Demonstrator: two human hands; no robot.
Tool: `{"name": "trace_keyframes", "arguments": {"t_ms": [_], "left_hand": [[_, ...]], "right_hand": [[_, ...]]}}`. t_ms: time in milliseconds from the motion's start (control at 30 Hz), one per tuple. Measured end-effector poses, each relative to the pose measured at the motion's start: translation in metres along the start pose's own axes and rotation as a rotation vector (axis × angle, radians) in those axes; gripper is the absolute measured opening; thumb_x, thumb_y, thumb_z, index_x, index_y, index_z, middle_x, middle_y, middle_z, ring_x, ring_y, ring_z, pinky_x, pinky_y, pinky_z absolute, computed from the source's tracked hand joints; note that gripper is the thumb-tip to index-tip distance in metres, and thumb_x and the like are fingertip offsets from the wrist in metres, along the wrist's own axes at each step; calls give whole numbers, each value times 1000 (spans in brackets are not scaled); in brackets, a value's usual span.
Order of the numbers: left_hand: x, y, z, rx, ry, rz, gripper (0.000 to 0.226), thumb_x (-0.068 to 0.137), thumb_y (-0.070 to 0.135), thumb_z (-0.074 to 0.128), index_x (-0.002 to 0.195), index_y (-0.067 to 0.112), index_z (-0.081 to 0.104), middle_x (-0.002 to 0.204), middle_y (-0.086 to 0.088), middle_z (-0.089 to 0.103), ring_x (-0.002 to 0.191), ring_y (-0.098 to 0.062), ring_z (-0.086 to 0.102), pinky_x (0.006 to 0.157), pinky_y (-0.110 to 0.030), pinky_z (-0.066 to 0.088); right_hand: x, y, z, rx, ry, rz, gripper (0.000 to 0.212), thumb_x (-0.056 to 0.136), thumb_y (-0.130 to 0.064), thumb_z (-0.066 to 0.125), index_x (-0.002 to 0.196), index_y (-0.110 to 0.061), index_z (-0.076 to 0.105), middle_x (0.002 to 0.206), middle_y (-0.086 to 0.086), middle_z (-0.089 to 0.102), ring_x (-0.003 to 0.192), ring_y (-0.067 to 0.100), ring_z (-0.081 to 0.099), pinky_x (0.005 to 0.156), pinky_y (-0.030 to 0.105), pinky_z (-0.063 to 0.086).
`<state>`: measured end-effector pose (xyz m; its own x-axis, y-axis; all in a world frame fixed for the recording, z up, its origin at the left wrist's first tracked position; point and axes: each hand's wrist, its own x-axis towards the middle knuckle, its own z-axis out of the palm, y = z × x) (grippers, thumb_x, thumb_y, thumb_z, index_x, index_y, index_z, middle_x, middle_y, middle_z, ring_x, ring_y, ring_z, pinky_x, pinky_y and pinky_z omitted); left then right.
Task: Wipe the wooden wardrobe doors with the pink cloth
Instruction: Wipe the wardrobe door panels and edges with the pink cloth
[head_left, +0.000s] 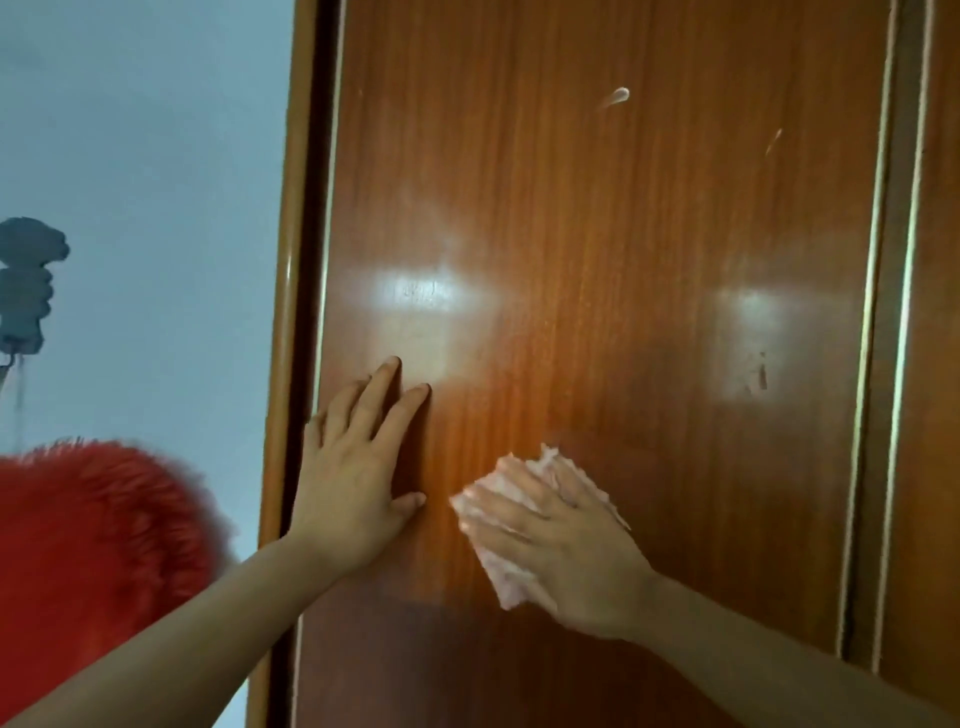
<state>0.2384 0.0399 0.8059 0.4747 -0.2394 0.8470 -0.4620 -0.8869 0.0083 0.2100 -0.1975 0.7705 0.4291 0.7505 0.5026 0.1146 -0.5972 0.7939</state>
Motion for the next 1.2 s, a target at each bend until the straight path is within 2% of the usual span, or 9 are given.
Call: {"name": "trace_keyframes", "arguments": {"t_ms": [100, 200, 333, 500, 633, 733, 867, 1067, 1200], "left_hand": [[1, -14, -6, 60, -41, 35, 107, 54, 40, 84, 142, 32, 23, 156, -1, 15, 140, -29, 17, 106, -56, 27], [9, -25, -11, 50, -29, 41, 108, 54, 41, 84, 141, 33, 23, 156, 0, 13, 140, -29, 14, 109, -56, 24], [18, -37, -10, 8, 19, 22, 109, 53, 46, 83, 142, 33, 22, 157, 0, 8, 141, -29, 9, 111, -49, 17], [2, -52, -1, -94, 29, -17, 111, 53, 36, 85, 143, 31, 21, 157, -5, 2, 142, -32, 13, 107, -50, 29], [-4, -60, -1, -109, -8, 49, 112, 54, 22, 86, 144, 27, 20, 157, -8, 1, 138, -34, 25, 94, -43, 46], [-2, -65, -1, -171, -9, 28, 113, 57, 18, 84, 146, 22, 15, 157, -7, -5, 136, -32, 31, 84, -35, 51], [-8, -68, 5, -277, 21, -11, 104, 67, 9, 75, 148, 15, 9, 157, -5, 6, 117, -29, 52, 74, -25, 46], [-23, -78, -3, -446, 40, 3, 104, 74, -2, 55, 141, 40, -11, 122, -15, 59, 95, -34, 62, 78, -46, 52], [-14, -81, -15, -506, 41, -8, 96, 77, -1, 50, 143, 35, -10, 113, -14, 64, 92, -30, 63, 79, -45, 52]], "right_hand": [[13, 26, -5, -63, -82, -273, 64, 92, -49, 42, 151, -31, 24, 159, -5, 20, 147, 25, 14, 117, 50, 5], [69, 93, -29, -132, 53, 131, 63, 94, -48, 32, 152, -25, 22, 157, 6, 27, 142, 33, 27, 109, 57, 24], [108, 108, -44, -49, 177, 533, 65, 94, -44, 30, 153, -23, 11, 160, 4, 14, 147, 30, 9, 116, 56, 13], [36, -37, 2, 18, -49, 43, 69, 90, -48, 50, 151, -30, 24, 161, -6, 12, 148, 28, 5, 116, 52, 4], [41, -14, -5, -43, -149, -233, 69, 90, -51, 47, 151, -33, 20, 160, -7, 13, 148, 22, 7, 117, 49, 2], [93, 46, -25, -93, -22, 86, 63, 93, -51, 34, 150, -28, 23, 158, 1, 23, 146, 26, 14, 111, 55, 16], [136, 50, -35, -30, 73, 440, 67, 93, -50, 34, 153, -26, 16, 161, 2, 12, 148, 30, 5, 114, 59, 12], [71, -82, 14, 71, -87, -101, 68, 91, -51, 45, 151, -30, 24, 161, -8, 12, 148, 27, 6, 117, 52, -7], [92, -57, 13, 75, -70, -321, 67, 89, -57, 47, 149, -30, 30, 159, -9, 21, 148, 22, 11, 119, 47, 0]]}}
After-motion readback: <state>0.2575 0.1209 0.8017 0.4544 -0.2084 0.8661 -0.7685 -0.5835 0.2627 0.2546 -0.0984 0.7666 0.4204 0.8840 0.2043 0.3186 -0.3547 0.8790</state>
